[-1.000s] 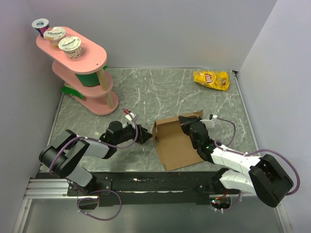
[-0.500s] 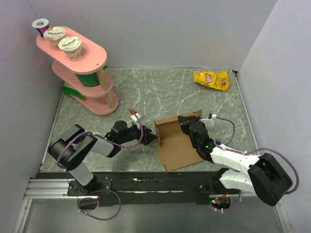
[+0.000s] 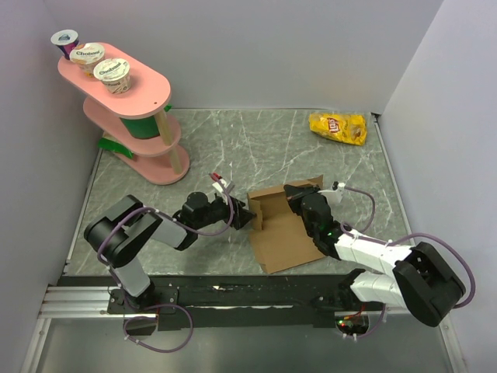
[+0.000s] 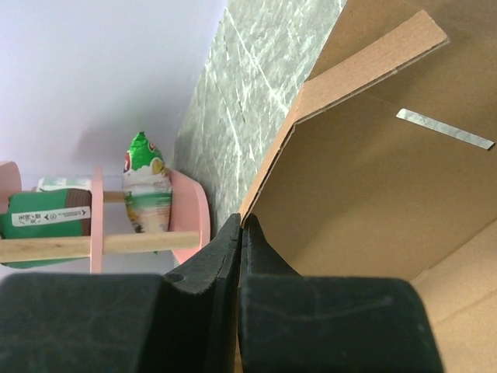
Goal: Fold the paper box
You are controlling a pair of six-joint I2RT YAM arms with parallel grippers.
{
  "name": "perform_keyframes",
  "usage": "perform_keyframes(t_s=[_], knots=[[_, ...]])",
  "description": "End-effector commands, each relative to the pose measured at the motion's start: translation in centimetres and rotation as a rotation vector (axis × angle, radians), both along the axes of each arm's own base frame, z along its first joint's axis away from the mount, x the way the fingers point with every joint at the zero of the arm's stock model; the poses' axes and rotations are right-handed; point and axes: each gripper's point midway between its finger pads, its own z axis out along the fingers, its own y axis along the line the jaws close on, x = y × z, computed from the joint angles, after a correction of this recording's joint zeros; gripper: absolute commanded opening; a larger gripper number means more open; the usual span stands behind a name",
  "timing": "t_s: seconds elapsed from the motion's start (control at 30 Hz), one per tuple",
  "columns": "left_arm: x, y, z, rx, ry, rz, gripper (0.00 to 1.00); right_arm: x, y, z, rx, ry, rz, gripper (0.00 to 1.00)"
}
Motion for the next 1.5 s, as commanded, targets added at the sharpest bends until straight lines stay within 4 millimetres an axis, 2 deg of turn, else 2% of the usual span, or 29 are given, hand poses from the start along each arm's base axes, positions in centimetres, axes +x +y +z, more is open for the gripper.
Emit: perform_keyframes(t_s=[0.0, 0.4, 0.63, 0.73, 0.97, 1.03, 1.17, 1.27, 1.47], knots=[[2.4, -0.1, 2.5, -0.036, -0.111, 0.105, 0.73, -0.3, 0.4, -1.5, -0.060, 0.052, 0.039, 0.00], [4.5, 0.2, 1.6, 0.032, -0.079, 0.323, 0.76, -0.4, 0.4, -1.7, -0.055, 0.054, 0.034, 0.00], [5.4, 0.3, 1.1, 0.090, -0.073, 0.453, 0.75, -0.5, 0.5, -1.6, -0.055, 0.051, 0.039, 0.00], [5.6, 0.3, 0.8, 0.099, -0.068, 0.477, 0.70, -0.5, 0.5, -1.7, -0.050, 0.051, 0.039, 0.00], [6.2, 0.9, -0.1, 0.138, -0.033, 0.549, 0.43, -0.7, 0.4, -1.7, -0.054, 0.050, 0.039, 0.00], [6.3, 1.0, -0.6, 0.158, -0.025, 0.564, 0.40, -0.7, 0.3, -1.6, -0.056, 0.047, 0.035, 0.00], [6.9, 1.2, -1.0, 0.199, -0.021, 0.614, 0.27, -0.8, 0.4, -1.5, -0.057, 0.044, 0.037, 0.00], [7.2, 1.8, -1.4, 0.254, -0.023, 0.664, 0.20, -0.9, 0.2, -1.2, -0.076, 0.039, 0.028, 0.00], [7.1, 2.4, -2.4, 0.354, -0.053, 0.693, 0.12, -1.1, 0.2, -0.7, -0.126, 0.039, 0.009, 0.00]])
